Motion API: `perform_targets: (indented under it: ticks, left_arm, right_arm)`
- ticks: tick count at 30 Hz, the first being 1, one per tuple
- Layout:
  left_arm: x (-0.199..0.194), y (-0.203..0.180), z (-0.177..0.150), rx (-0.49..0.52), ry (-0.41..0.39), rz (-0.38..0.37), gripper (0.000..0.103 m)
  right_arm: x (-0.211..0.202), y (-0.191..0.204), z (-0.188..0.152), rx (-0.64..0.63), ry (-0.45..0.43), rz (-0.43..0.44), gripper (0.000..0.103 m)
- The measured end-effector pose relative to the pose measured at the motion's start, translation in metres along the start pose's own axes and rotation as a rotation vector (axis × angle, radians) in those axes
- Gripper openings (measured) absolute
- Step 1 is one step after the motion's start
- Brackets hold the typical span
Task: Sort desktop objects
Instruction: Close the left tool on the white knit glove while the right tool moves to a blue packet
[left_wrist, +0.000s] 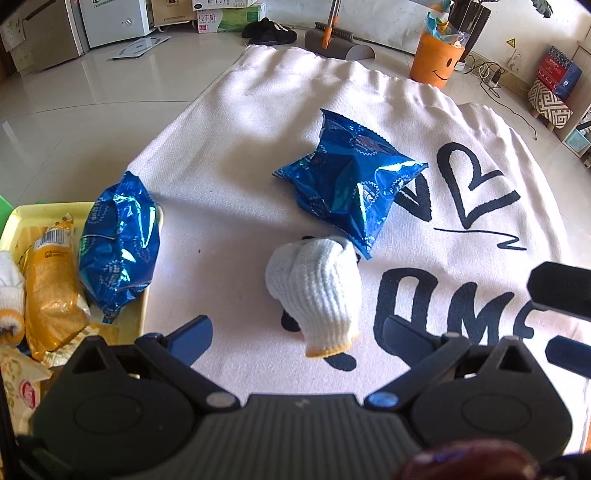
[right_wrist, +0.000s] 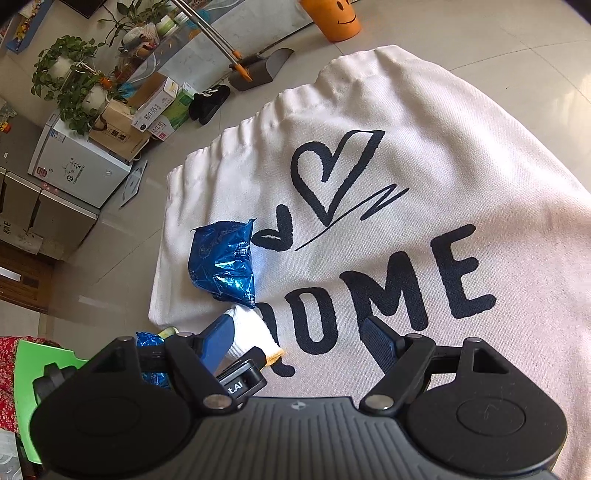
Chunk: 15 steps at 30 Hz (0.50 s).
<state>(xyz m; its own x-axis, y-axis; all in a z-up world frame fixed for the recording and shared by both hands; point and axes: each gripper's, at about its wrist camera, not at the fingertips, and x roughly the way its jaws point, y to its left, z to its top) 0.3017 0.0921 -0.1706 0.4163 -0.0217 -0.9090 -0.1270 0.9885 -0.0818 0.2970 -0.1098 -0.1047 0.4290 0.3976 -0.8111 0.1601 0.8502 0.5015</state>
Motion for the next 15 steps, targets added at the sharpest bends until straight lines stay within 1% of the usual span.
perform_targets:
  ticks: [4,11,13,14,15]
  left_arm:
    - [0.015,-0.005,0.001,-0.003,0.012,0.021,0.102]
    - [0.026,-0.008,0.008,-0.009,-0.014,0.046,0.101]
    - [0.03,-0.006,0.007,-0.018,-0.011,0.05,0.09]
    - [0.033,-0.005,0.007,-0.022,-0.003,0.047,0.087]
    - [0.034,-0.004,0.006,-0.026,0.002,0.038,0.08]
  right_arm:
    - [-0.003,-0.003,0.002,0.007,-0.004,0.002,0.077]
    - [-0.003,-0.004,0.003,0.011,-0.001,0.005,0.077]
    - [-0.003,-0.004,0.003,0.007,-0.002,0.007,0.077]
    - [-0.003,-0.003,0.003,0.006,-0.003,0.008,0.077]
    - [-0.004,-0.003,0.003,0.004,-0.004,0.009,0.077]
